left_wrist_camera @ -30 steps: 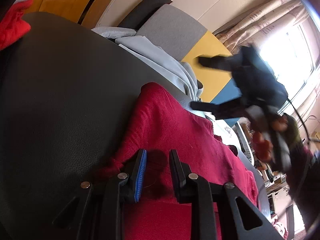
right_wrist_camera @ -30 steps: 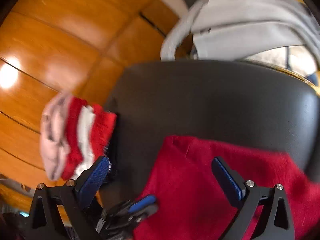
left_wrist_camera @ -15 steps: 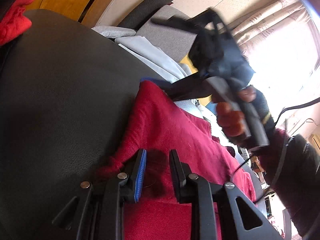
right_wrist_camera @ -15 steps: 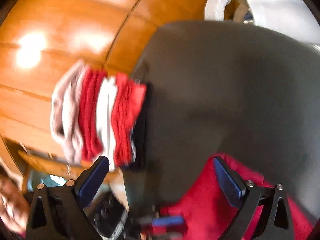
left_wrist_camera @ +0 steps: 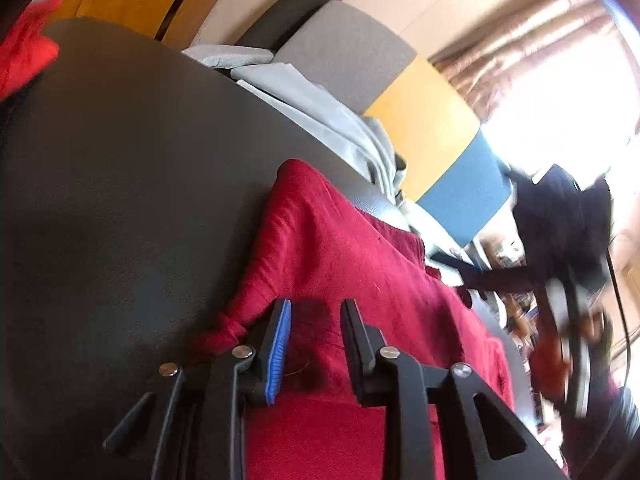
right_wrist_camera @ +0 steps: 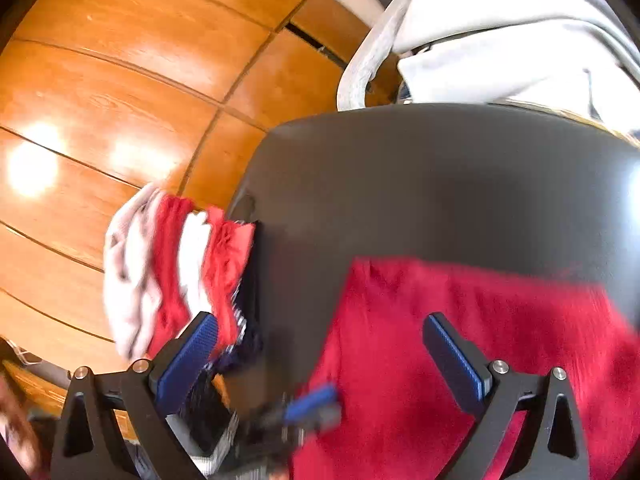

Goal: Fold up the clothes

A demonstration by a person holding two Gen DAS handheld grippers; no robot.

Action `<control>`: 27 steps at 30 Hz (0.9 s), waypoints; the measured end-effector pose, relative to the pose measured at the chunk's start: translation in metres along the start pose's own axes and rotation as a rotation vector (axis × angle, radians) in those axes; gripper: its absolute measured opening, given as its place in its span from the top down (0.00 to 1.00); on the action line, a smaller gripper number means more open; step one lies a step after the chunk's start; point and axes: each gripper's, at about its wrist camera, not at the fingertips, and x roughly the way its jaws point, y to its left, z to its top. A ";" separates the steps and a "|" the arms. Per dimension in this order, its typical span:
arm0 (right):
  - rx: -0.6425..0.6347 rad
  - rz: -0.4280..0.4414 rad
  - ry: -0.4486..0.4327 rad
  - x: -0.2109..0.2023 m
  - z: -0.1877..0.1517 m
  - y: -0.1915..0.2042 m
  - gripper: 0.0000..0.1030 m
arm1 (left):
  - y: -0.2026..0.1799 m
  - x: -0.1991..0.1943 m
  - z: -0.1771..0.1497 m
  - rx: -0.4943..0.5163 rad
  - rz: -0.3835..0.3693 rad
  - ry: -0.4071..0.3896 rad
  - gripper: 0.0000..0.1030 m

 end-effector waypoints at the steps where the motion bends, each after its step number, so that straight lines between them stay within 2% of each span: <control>1: 0.018 0.011 -0.036 -0.012 -0.010 -0.005 0.00 | -0.006 -0.004 0.004 0.026 0.017 -0.008 0.66; 4: 0.072 0.043 -0.144 -0.050 -0.040 -0.021 0.00 | -0.021 -0.012 0.025 0.086 -0.004 -0.060 0.65; 6: 0.108 0.065 -0.215 -0.074 -0.060 -0.032 0.00 | -0.028 -0.001 0.044 0.119 0.013 -0.054 0.60; 11: 0.199 0.119 -0.395 -0.136 -0.109 -0.059 0.02 | -0.018 0.043 0.045 0.199 0.122 0.019 0.58; 13: 0.218 0.200 -0.486 -0.145 -0.123 -0.072 0.05 | -0.013 0.061 0.046 0.231 0.166 0.049 0.56; 14: 0.217 0.227 -0.519 -0.148 -0.129 -0.077 0.10 | -0.011 0.069 0.046 0.246 0.187 0.063 0.54; 16: 0.210 0.269 -0.580 -0.152 -0.140 -0.087 0.22 | -0.007 0.072 0.046 0.232 0.180 0.065 0.54; 17: 0.204 0.277 -0.610 -0.153 -0.146 -0.093 0.36 | -0.005 0.074 0.045 0.226 0.177 0.066 0.54; 18: 0.198 0.285 -0.640 -0.153 -0.153 -0.098 0.45 | -0.010 0.076 0.042 0.253 0.205 0.064 0.54; 20: 0.195 0.284 -0.638 -0.153 -0.150 -0.097 0.44 | -0.017 0.081 0.040 0.298 0.256 0.061 0.54; 24: 0.116 0.126 -0.586 -0.139 -0.142 -0.074 0.44 | -0.024 0.084 0.039 0.325 0.327 0.057 0.47; 27: 0.124 0.053 -0.560 -0.137 -0.132 -0.067 0.44 | -0.042 0.055 0.039 0.381 0.412 -0.010 0.50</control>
